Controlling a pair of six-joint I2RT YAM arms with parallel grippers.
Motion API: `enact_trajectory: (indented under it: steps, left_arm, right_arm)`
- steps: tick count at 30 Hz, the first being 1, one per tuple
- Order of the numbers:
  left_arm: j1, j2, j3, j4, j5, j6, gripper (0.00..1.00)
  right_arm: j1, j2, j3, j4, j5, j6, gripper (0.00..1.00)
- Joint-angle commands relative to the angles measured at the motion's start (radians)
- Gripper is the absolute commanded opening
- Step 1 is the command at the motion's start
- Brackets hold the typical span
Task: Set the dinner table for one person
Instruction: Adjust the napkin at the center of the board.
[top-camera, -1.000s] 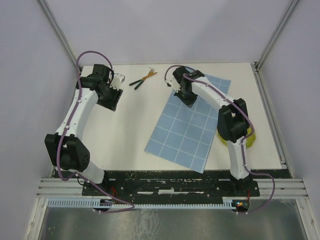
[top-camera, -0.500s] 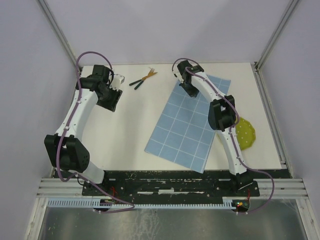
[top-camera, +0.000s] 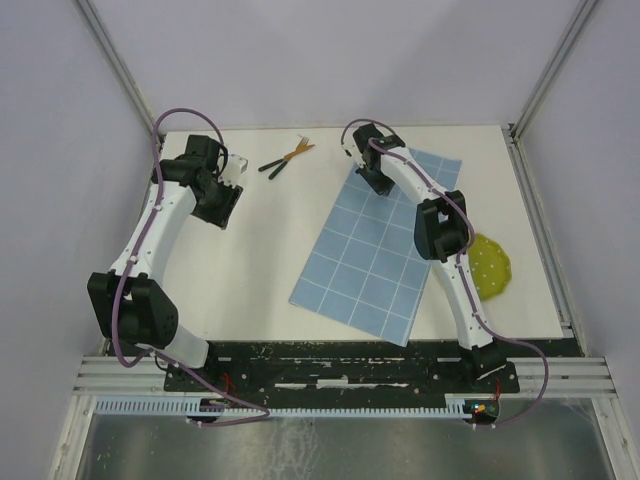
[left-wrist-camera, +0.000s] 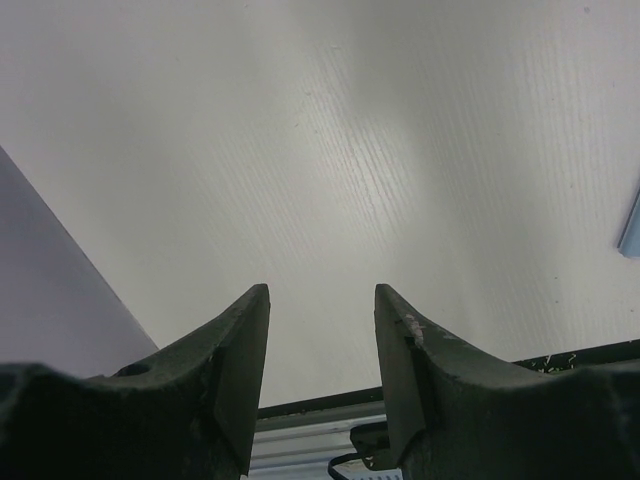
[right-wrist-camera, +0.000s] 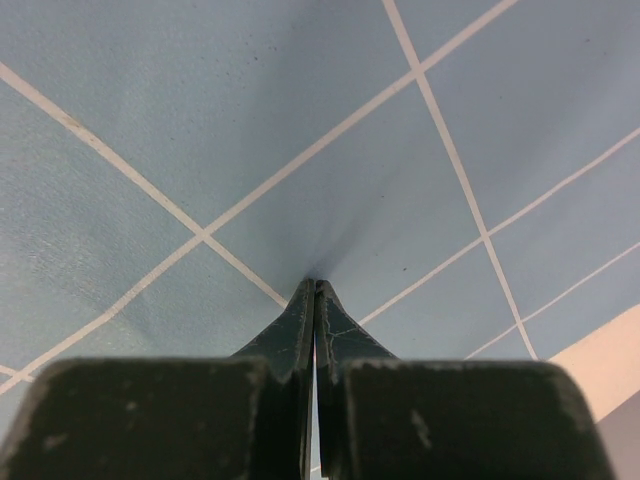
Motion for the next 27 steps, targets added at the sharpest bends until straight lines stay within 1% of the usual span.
enact_trajectory:
  steps: [1,7,11,15,19,27]
  left_arm:
    - [0.004,-0.028,-0.009,0.008,-0.029,0.041,0.53]
    - [0.012,-0.029,-0.051,0.020,-0.039,0.040,0.53]
    - [0.013,-0.032,-0.057,0.023,-0.039,0.039,0.53]
    - [0.017,-0.026,-0.053,0.025,-0.038,0.037,0.53]
    - [0.017,-0.023,-0.048,0.027,-0.034,0.036,0.52]
    - [0.017,-0.012,-0.029,0.029,-0.025,0.034,0.52]
  right_arm:
    - [-0.002,0.020,0.043,0.038,-0.042,0.003,0.01]
    - [0.005,0.047,0.043,0.044,-0.097,0.022,0.02]
    - [0.035,0.064,0.054,0.029,-0.149,0.006,0.02]
    - [0.093,0.057,0.054,0.013,-0.220,-0.044,0.02]
    - [0.165,0.048,0.057,-0.001,-0.257,-0.095,0.02]
    - [0.249,0.056,0.055,-0.036,-0.331,-0.107,0.02]
